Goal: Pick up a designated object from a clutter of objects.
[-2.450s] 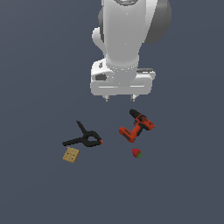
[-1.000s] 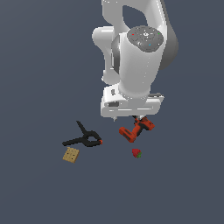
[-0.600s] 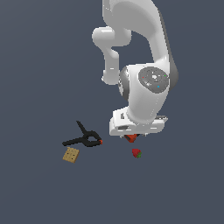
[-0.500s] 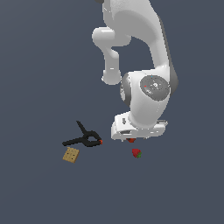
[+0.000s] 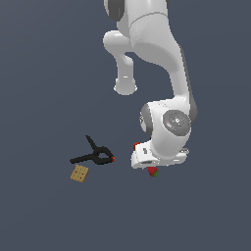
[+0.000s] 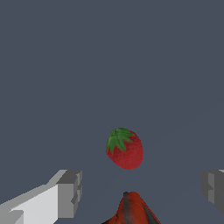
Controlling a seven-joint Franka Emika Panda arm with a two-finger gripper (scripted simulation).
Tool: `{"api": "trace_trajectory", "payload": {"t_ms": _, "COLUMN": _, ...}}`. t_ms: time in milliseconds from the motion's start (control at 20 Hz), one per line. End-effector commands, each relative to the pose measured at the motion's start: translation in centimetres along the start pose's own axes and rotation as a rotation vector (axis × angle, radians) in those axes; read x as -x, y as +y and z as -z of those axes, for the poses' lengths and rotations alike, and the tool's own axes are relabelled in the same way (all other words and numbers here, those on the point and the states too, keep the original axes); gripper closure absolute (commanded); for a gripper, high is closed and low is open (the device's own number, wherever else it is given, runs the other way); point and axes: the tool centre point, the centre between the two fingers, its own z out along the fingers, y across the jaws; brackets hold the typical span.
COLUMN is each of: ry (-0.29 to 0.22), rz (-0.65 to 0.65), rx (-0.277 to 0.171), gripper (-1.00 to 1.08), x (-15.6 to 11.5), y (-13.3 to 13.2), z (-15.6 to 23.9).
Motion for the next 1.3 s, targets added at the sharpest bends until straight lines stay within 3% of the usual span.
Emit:
{"api": "trace_trajectory", "payload": {"t_ms": 0, "ry": 0.004, "rz": 0.002, "rx": -0.001, "gripper": -0.92, "x": -0.3, "y": -0.3, "z": -0.9}}
{"api": "trace_trajectory", "payload": {"t_ms": 450, "ry": 0.004, "rz": 0.003, "rx": -0.001, "gripper": -0.92, "x": -0.3, "y": -0.5, "z": -1.8}}
{"api": "trace_trajectory", "payload": {"t_ms": 1200, "ry": 0.007, "rz": 0.003, "rx": -0.002, "gripper": -0.92, "x": -0.4, "y": -0.6, "z": -6.6}}
{"api": "trace_trajectory", "payload": {"t_ms": 1250, "ry": 0.007, "rz": 0.003, "rx": -0.002, "gripper": 1.08, "x": -0.4, "y": -0.6, "z": -6.6}}
